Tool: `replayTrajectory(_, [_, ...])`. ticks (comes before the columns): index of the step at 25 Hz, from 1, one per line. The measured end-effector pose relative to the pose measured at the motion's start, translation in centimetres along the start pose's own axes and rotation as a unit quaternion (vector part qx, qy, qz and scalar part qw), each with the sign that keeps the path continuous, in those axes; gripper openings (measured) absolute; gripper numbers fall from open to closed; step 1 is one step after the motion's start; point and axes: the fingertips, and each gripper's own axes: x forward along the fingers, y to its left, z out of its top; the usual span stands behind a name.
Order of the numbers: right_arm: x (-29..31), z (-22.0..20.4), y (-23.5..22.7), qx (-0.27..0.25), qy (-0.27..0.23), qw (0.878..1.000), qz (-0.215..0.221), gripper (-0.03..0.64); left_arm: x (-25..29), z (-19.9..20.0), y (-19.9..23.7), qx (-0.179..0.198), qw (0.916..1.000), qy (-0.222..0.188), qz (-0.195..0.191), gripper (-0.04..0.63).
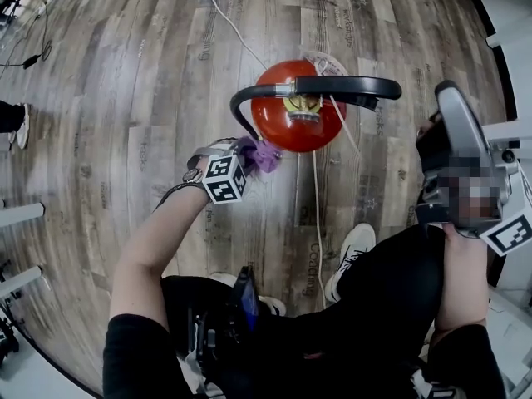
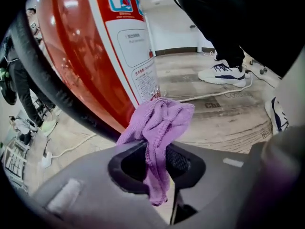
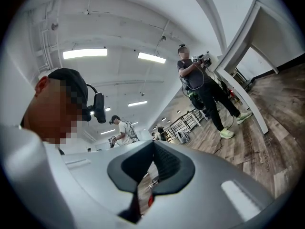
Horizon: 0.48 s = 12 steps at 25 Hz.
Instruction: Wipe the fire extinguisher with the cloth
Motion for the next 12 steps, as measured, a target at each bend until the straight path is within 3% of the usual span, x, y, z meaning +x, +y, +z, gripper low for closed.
replayTrajectory(6, [-0.3, 0.1, 0.0, -0.003, -0.001, 1.0, -0.002, 0.003, -1.5, 0.4, 0.0, -0.031, 0.9995, -0.001, 0.002, 0.075])
replayTrajectory(9, [-0.6, 0.2, -0.2, -0.005, 0.0, 1.0, -0.007, 0.003, -5.0, 2.8, 0.2, -0.039, 0.9983, -0.04, 0.015, 0.075])
replayTrajectory(12, [-1.0, 0.5, -0.7, 0.0, -0.007, 1.0, -0.015, 0.003, -10.6, 6.8, 1.3, -0.021, 0.9945, -0.09, 0.048, 0.075])
